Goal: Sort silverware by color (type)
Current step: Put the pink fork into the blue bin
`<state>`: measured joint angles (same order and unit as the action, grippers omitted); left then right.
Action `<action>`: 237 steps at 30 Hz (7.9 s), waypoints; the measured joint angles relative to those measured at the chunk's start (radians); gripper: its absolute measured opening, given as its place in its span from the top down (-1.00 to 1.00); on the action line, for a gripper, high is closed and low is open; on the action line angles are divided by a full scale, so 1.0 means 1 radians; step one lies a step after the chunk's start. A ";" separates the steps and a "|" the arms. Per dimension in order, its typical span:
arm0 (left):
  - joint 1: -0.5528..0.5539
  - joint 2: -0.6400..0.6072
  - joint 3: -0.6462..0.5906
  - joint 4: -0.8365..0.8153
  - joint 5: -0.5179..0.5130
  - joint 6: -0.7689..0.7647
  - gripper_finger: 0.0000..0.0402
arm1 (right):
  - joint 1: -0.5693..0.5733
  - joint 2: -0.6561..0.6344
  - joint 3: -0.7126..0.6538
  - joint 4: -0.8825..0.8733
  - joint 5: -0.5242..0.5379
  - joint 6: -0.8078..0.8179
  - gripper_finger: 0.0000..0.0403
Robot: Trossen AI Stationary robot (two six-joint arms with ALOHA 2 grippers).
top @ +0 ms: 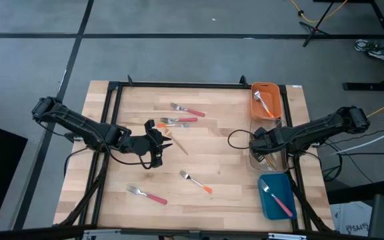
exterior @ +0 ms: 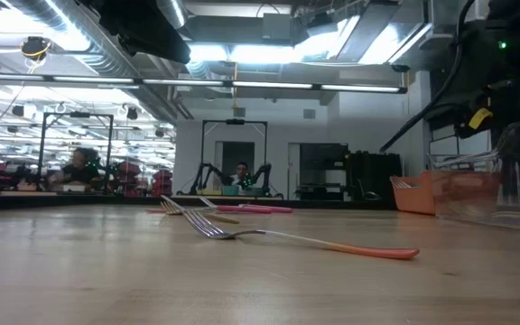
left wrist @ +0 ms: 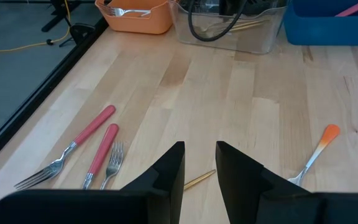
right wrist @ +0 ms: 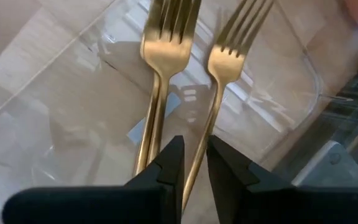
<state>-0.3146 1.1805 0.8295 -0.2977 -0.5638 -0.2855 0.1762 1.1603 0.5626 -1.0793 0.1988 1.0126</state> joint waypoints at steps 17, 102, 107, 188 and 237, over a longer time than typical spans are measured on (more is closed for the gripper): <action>0.000 0.000 0.000 0.000 0.000 0.000 0.58 | 0.000 0.000 0.287 -0.317 0.001 0.000 0.70; 0.002 0.002 0.000 -0.005 -0.025 -0.020 0.58 | -0.628 0.925 0.909 0.932 -0.349 -1.032 0.17; 0.002 0.002 0.000 -0.007 -0.027 -0.021 0.58 | -0.628 0.931 0.911 0.898 -0.321 -1.047 0.17; -0.001 0.003 0.000 -0.005 0.000 -0.026 0.58 | -0.420 0.945 0.911 0.139 -0.138 -0.854 0.80; -0.101 0.003 0.000 0.000 0.000 -0.027 0.58 | 0.099 0.941 0.909 -0.104 -0.225 -0.681 0.81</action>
<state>-0.4156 1.1835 0.8295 -0.2972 -0.5636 -0.3122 0.2752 2.1010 1.4719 -1.1834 -0.0260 0.3312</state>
